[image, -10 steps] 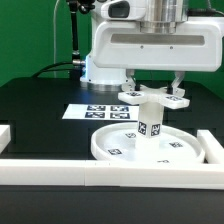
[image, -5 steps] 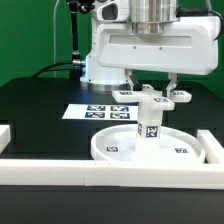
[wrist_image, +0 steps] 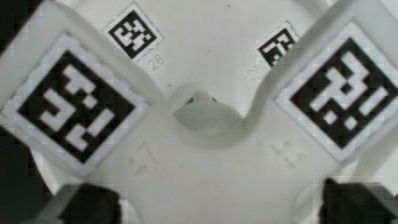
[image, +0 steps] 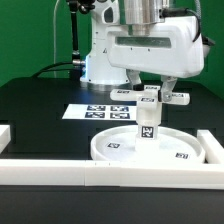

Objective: Assemble round table

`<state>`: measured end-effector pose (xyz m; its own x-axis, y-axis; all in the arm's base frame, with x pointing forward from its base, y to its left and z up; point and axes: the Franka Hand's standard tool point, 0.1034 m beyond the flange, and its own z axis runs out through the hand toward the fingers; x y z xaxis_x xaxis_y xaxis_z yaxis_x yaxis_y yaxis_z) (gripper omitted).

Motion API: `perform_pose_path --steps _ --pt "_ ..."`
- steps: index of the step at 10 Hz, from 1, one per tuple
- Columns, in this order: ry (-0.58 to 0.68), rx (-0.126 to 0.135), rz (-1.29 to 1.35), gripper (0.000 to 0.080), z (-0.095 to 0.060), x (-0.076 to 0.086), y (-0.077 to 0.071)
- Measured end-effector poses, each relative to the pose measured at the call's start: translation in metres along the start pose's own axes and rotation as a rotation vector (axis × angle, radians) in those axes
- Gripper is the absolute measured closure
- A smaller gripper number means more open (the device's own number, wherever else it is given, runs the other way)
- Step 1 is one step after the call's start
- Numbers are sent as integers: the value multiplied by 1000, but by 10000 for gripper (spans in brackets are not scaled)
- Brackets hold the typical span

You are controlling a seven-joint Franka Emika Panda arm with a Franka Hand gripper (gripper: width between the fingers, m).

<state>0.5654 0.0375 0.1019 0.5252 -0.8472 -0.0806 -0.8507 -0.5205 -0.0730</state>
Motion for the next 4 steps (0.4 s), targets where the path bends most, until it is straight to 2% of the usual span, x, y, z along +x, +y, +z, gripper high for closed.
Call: perform_pose_path --steps 2,3,4 --pt "-17 -4 -48 155 -14 -1 1" --pt "-38 -10 -57 155 -27 -3 1" --pt "-45 -3 -65 151 -40 -4 -4"
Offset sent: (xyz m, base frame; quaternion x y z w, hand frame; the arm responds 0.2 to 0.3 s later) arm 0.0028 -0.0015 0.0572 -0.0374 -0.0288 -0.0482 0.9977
